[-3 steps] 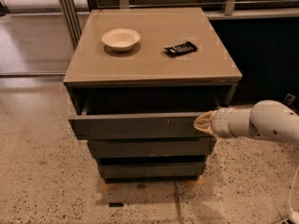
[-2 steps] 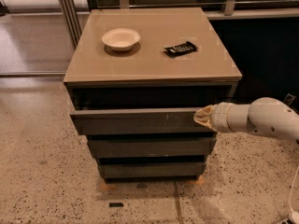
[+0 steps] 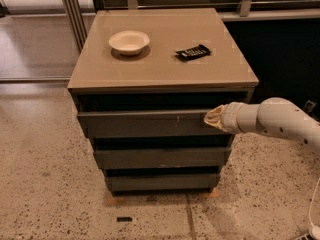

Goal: Close top drawer

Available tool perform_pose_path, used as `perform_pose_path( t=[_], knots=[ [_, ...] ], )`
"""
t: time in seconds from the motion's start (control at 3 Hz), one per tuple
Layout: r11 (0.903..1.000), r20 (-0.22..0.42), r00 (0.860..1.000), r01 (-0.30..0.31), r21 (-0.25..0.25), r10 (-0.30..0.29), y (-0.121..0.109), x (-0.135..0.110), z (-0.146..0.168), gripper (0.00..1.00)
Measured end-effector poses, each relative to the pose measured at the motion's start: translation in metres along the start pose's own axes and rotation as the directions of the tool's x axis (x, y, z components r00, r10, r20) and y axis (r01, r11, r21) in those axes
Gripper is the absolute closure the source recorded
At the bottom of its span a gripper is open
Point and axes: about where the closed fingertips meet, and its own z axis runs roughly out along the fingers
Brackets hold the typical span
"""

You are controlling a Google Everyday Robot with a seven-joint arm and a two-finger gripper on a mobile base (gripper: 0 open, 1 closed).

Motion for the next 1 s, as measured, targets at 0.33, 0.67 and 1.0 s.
perform_pose_path(
  t=[0.33, 0.67, 1.0],
  knots=[
    [1.0, 0.0, 1.0, 0.0, 0.0, 0.0, 0.001, 0.0, -0.001, 1.0],
    [0.9995, 0.012, 1.0, 0.0, -0.03, 0.001, 0.005, -0.005, -0.003, 1.0],
    [0.9935, 0.016, 1.0, -0.007, -0.114, 0.009, 0.01, -0.017, -0.021, 1.0]
  ],
)
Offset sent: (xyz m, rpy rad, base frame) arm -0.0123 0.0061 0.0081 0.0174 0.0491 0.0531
